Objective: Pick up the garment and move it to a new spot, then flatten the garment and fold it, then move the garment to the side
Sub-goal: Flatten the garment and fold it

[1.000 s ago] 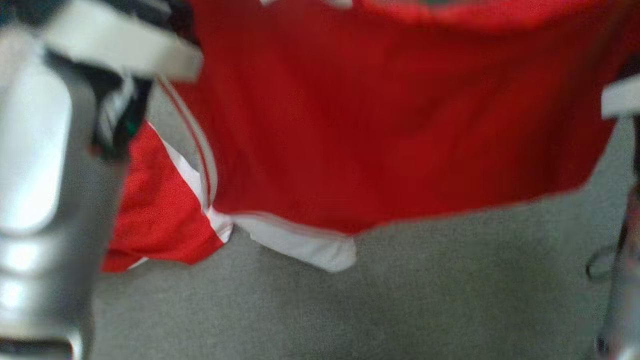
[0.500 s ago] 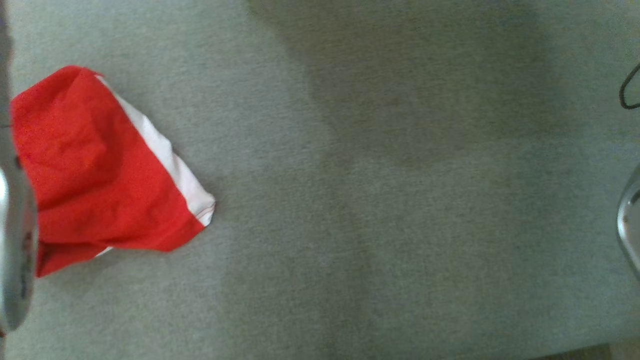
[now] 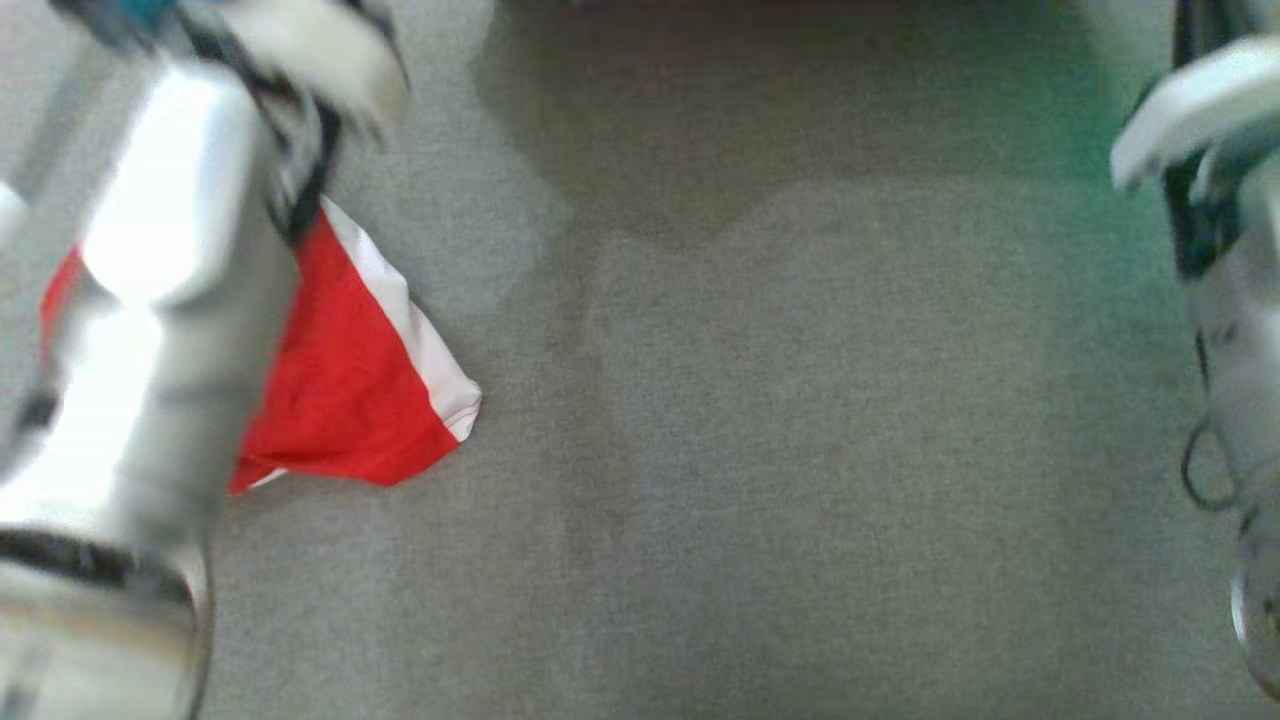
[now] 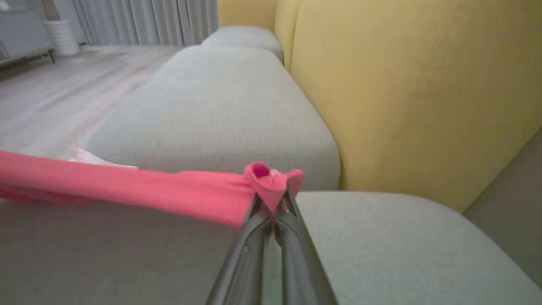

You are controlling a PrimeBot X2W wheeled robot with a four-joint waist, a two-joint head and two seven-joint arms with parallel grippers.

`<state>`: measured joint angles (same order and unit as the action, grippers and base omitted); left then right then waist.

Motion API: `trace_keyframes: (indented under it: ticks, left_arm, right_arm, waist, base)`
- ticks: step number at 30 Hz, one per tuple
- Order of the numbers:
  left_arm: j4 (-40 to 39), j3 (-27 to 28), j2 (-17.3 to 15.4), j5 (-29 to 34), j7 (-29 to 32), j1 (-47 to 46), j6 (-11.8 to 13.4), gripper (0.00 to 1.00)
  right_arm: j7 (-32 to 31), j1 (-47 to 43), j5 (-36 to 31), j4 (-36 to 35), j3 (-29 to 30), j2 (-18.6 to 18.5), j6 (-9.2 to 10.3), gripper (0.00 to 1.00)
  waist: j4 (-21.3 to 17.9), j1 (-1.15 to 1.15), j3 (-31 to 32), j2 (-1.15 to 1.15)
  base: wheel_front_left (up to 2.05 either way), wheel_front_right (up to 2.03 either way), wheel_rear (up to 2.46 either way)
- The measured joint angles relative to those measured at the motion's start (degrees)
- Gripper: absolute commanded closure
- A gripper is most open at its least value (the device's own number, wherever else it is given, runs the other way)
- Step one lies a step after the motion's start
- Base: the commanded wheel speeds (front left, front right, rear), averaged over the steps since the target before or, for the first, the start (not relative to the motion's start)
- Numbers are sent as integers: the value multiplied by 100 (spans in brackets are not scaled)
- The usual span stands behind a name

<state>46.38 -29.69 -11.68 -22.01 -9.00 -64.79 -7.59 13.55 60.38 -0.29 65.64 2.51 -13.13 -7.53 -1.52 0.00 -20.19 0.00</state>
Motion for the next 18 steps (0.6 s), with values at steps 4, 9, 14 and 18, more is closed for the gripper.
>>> trace_keyframes:
  ticks: [4, 9, 14, 18]
  left_arm:
    - [-572, -676, -337, -504, 358, 973, 0, 100]
    - [-1569, -1265, -834, -1193, 927, 1846, 0, 100]
    - [-2532, -1702, -1321, -1678, 1618, 2374, 0, 100]
    - [-3145, -1949, -1580, -1995, 2053, 2755, 0, 100]
  right_arm:
    - [-320, -249, 230, 366, -683, -222, 0, 100]
    - [-846, -693, 715, 499, -1611, -544, 0, 100]
    - [-1427, -1466, 1485, 107, -2771, -810, 0, 100]
    - [-1818, -1825, 2150, -485, -3462, -1265, 0, 100]
  waist:
    - [51, -1, 254, 0]
    - [156, -2, 679, 0]
    - [260, -2, 1077, 0]
    - [303, -1, 1272, 1]
  base:
    - [0, 0, 0]
    - [0, 0, 0]
    - [0, 0, 0]
    - [0, 0, 0]
